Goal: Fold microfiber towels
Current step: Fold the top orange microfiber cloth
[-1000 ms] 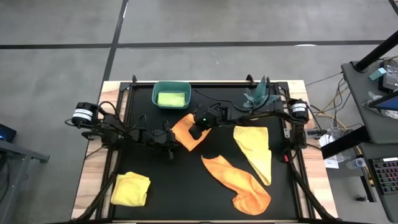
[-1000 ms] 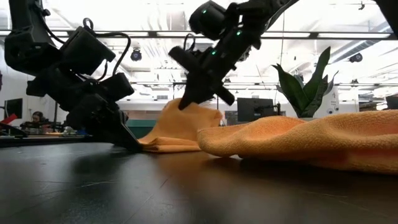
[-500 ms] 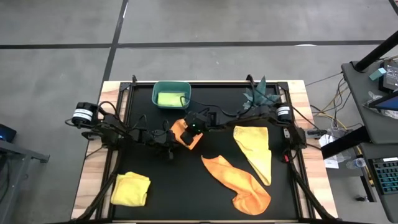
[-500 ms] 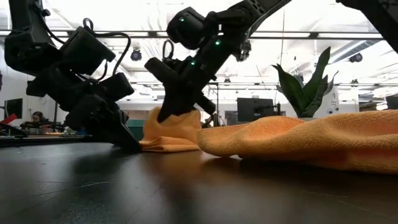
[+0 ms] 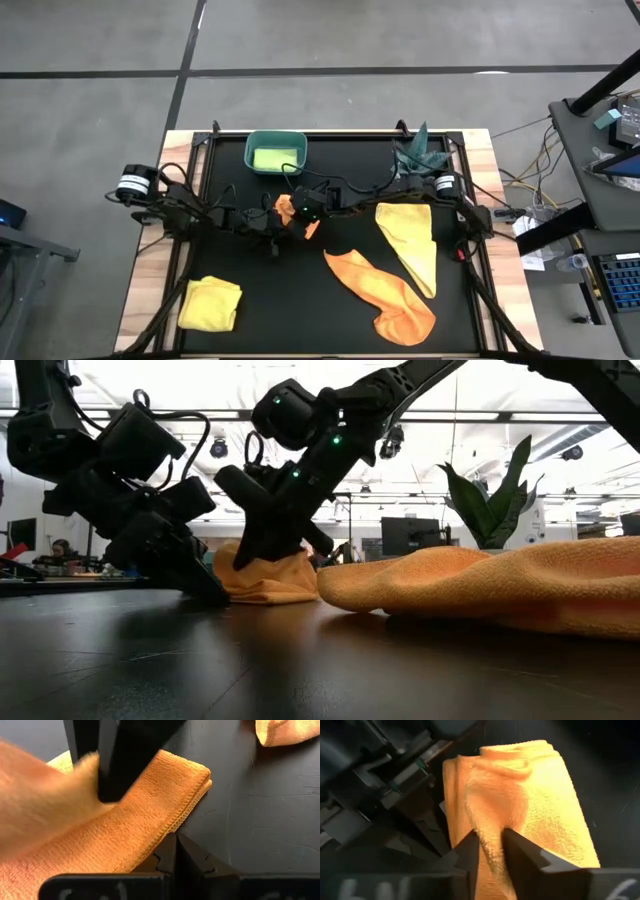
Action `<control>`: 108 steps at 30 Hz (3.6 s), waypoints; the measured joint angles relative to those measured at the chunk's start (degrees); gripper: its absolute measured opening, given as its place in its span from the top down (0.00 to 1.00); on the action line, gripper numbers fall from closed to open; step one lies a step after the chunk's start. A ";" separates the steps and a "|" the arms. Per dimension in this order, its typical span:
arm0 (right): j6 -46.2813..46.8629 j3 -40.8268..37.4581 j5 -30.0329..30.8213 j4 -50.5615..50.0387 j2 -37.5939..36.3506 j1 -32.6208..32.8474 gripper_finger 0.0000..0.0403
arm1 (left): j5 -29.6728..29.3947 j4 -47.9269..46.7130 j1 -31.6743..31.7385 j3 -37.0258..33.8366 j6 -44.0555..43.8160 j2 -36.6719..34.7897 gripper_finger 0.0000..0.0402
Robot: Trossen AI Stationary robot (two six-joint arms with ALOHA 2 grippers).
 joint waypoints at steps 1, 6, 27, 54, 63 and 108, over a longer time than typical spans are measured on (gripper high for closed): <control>0.00 0.00 -0.14 0.46 0.25 0.03 0.76 | 0.00 0.04 0.00 0.00 -0.11 0.00 1.00; -0.71 0.00 -1.60 1.74 0.44 0.13 0.62 | 0.37 -0.44 -0.07 -0.04 -0.34 -1.08 1.00; -23.04 0.00 -1.78 -15.60 -11.78 0.51 0.53 | 7.52 -11.06 -0.22 -0.07 -0.43 -14.43 1.00; -24.47 -10.51 7.69 -10.58 -12.35 6.62 0.71 | -12.29 -32.59 1.62 -1.11 5.63 -30.29 0.58; -19.82 -14.28 7.73 -5.16 -12.35 6.62 0.71 | -12.09 -26.94 2.57 -1.20 2.91 -20.86 0.58; -27.20 -17.09 1.03 14.92 -10.60 7.74 0.98 | -21.54 -27.96 2.64 -2.12 5.05 -23.43 0.98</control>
